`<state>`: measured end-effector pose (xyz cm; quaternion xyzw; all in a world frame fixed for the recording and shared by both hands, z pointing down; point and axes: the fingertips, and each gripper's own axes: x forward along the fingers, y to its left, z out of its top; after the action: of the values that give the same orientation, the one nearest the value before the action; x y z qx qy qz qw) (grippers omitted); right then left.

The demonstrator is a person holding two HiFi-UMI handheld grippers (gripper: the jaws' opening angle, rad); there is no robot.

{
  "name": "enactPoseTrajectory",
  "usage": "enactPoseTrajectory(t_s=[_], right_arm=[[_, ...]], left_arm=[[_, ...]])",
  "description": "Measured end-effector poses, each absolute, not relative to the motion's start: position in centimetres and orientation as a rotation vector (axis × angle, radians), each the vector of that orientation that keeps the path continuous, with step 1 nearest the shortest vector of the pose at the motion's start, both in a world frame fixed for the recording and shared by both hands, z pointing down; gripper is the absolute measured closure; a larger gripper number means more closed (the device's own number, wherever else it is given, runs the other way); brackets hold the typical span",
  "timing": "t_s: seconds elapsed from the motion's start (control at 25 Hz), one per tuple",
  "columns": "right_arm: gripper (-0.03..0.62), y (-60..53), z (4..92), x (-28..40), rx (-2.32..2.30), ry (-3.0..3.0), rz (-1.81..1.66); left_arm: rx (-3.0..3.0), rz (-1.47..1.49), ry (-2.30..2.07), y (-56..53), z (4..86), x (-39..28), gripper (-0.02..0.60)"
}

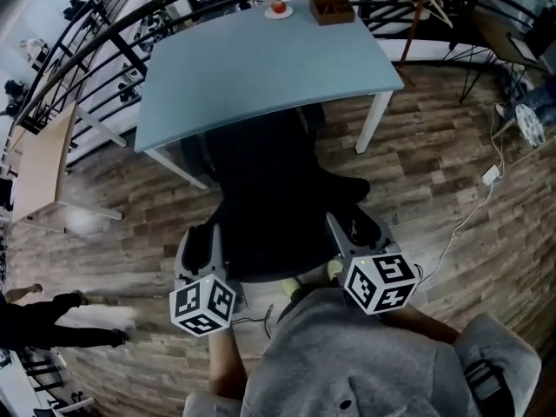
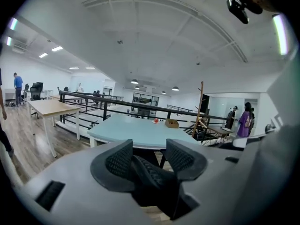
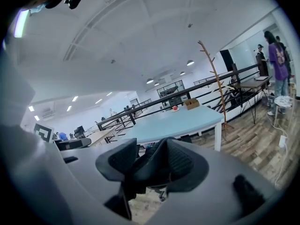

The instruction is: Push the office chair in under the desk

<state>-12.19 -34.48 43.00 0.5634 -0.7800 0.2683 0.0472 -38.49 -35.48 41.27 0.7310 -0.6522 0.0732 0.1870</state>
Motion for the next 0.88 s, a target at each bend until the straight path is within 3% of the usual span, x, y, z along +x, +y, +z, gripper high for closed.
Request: enactPoseTrajectory(t_s=[0.88], right_arm=[[0.393, -34.4, 42.3, -19.4, 1.941, -2.268, 0.836]], left_arm=[[2.195, 0.119, -1.668, -39.1, 40.2, -45.5, 0.373]])
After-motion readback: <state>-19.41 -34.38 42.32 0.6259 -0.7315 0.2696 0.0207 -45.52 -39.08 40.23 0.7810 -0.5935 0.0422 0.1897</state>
